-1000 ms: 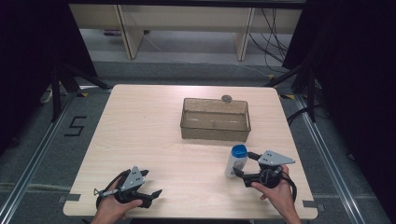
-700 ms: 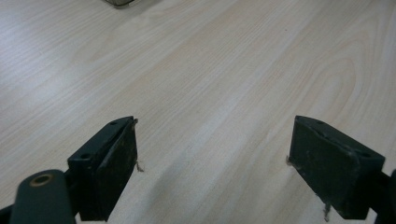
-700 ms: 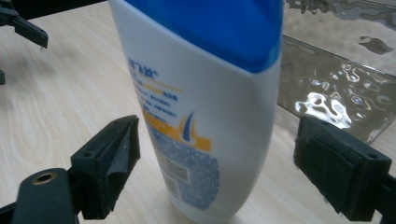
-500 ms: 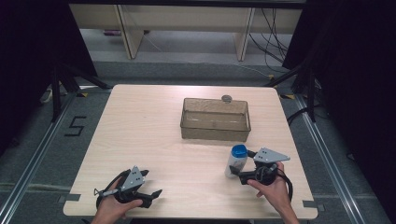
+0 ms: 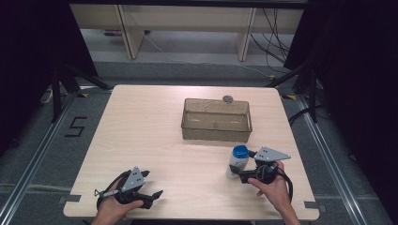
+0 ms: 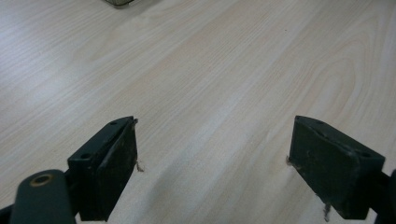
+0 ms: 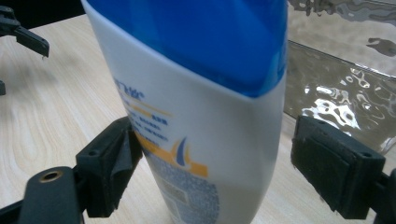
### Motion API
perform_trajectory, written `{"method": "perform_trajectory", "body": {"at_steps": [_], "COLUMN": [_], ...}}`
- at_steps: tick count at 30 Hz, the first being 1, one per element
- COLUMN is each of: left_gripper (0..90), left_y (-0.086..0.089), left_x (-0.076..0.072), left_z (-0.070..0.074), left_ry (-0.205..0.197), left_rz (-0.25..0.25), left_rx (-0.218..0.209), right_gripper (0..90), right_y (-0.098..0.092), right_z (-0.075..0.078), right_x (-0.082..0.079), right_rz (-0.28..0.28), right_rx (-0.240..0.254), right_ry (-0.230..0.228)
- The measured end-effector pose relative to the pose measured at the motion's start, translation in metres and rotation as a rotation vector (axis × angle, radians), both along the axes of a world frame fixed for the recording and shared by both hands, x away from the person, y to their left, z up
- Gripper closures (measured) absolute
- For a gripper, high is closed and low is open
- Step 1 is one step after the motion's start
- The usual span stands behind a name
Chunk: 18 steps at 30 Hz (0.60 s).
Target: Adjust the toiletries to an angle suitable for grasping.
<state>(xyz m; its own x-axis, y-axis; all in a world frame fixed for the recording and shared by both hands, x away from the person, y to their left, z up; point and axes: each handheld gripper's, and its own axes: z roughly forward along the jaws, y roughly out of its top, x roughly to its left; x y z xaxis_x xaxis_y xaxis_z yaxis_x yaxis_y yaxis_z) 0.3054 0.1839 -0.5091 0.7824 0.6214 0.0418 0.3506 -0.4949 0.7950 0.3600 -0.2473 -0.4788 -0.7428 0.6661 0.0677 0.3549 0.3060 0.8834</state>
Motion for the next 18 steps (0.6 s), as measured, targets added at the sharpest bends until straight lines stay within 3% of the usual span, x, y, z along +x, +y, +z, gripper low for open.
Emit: {"method": "perform_trajectory", "body": {"at_steps": [1, 7, 8, 15, 16, 18], "left_gripper": [15.0, 15.0, 15.0, 15.0, 15.1, 15.0], "left_y": [0.0, -0.0001, -0.0013, -0.0015, 0.0, -0.0017], "left_x": [0.0, 0.0004, 0.0001, 0.0003, 0.0008, 0.0003], "left_z": [0.0, -0.0004, -0.0013, -0.0011, 0.0, -0.0012], "left_ry": [0.0, 0.002, 0.003, 0.005, 0.003, -0.004], "left_rz": [0.001, -0.001, 0.01, 0.009, -0.003, 0.015], "left_rx": [-0.002, -0.007, -0.029, -0.029, -0.005, -0.031], "right_gripper": [18.8, 22.9, 23.7, 30.9, 32.6, 36.3], "right_y": [-0.0006, 0.0019, 0.0025, 0.0033, 0.0033, 0.004], "right_z": [0.0001, -0.0004, -0.0006, -0.0013, -0.0015, -0.0014], "right_x": [0.0019, 0.002, 0.0016, 0.003, 0.0032, 0.0027], "right_rz": [0.006, 0.014, 0.015, 0.033, 0.038, 0.058], "right_rx": [-0.012, 0.004, 0.009, 0.003, 0.001, 0.009], "right_ry": [-0.023, -0.019, -0.011, -0.023, -0.027, -0.019]}}
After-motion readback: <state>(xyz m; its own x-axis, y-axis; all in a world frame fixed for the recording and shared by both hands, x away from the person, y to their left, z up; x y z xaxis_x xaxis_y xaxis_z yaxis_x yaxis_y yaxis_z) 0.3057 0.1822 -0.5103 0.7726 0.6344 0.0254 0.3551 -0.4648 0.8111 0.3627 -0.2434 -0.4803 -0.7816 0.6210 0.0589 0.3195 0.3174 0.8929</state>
